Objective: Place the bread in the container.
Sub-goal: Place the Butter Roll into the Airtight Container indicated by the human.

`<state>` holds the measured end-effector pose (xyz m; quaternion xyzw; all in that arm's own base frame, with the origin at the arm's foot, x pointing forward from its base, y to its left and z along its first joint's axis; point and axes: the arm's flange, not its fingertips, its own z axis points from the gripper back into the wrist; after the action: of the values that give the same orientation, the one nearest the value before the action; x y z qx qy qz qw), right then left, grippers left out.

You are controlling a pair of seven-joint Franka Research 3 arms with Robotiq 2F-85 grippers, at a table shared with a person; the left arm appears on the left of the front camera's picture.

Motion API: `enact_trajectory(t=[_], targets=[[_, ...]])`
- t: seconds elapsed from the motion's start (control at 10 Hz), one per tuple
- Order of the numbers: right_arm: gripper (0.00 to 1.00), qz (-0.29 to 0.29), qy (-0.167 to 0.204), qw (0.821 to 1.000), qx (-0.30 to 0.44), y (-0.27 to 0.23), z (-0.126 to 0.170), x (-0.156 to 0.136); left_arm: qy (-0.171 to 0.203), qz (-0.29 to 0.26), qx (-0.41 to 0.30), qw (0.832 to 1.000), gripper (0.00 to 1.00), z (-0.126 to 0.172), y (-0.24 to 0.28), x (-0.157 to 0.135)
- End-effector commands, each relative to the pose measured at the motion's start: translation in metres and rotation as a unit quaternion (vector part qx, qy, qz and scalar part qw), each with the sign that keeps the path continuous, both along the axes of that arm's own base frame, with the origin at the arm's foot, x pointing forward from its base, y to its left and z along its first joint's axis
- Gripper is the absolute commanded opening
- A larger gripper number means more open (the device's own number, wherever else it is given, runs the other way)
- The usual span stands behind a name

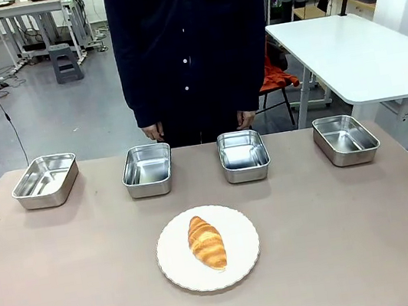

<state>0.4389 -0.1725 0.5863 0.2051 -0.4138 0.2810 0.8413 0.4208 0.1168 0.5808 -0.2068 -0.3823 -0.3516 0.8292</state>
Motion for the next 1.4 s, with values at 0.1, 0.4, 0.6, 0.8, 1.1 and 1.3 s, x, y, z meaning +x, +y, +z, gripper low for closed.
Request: enact_trajectory(t=[0.1,0.4,0.6,0.8,1.1,1.3], targets=[[1.0,0.001,-0.007,1.0,0.006,0.0019,0.0009,-0.0016,-0.005,0.0,-0.004,1.0,1.0,0.0009,0.0007,-0.0007],[1.0,0.001,-0.007,1.0,0.006,0.0019,0.0009,-0.0016,-0.005,0.0,-0.004,1.0,1.0,0.0009,0.0007,-0.0007],[1.0,0.001,-0.007,1.0,0.006,0.0019,0.0009,-0.0016,-0.005,0.0,-0.004,1.0,1.0,0.0009,0.0007,-0.0007],[1.0,0.001,-0.007,1.0,0.006,0.0019,0.0009,-0.0016,-0.005,0.0,-0.004,1.0,1.0,0.0009,0.0007,-0.0007],[1.0,0.001,-0.007,1.0,0.006,0.0019,0.0009,-0.0016,-0.005,0.0,-0.004,1.0,1.0,0.0009,0.0007,-0.0007],[1.0,0.001,-0.007,1.0,0.006,0.0019,0.0009,-0.0016,-0.005,0.0,-0.004,1.0,1.0,0.0009,0.0007,-0.0007]])
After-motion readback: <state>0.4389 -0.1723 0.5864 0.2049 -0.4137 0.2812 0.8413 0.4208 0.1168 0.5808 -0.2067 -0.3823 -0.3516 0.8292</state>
